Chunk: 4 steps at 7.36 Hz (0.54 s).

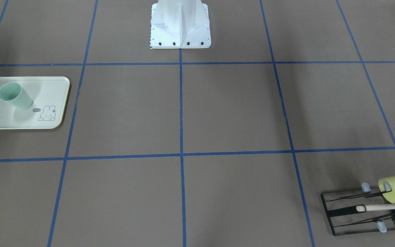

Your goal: Left arm grabs green cup and hands to right arm on tray

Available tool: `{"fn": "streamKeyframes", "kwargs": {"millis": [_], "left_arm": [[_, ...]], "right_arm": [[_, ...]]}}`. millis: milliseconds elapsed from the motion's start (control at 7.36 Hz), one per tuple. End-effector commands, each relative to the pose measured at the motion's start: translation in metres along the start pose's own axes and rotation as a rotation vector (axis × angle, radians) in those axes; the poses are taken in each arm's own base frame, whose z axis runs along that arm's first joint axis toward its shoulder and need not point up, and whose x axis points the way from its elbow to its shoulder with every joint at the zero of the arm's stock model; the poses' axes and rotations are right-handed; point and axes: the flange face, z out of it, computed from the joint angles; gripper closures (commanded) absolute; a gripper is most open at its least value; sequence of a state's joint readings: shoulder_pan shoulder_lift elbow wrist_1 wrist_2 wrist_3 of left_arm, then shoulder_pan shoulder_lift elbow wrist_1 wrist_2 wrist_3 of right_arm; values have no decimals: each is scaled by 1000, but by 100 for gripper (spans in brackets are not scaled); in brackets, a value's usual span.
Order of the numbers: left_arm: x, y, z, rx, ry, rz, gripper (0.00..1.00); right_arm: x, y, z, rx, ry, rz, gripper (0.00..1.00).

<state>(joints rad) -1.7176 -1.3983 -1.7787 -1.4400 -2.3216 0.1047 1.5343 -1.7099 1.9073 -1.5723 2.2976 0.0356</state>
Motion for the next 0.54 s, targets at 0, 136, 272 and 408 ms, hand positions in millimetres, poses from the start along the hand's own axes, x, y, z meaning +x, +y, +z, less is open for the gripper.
{"fn": "streamKeyframes", "kwargs": {"millis": [0,136,272,408], "left_arm": [[-7,2,9,-12,14,-10,0],[-7,1,10,-14,15,-12,0],[-9,2,12,-18,17,-16,0],[-10,2,13,-19,17,-18,0]], "right_arm": [[4,4,-3,5,3,10,0],[9,15,2,-11,4,25,0],[14,24,9,-29,4,43,0],[17,30,13,-41,3,52,0]]}}
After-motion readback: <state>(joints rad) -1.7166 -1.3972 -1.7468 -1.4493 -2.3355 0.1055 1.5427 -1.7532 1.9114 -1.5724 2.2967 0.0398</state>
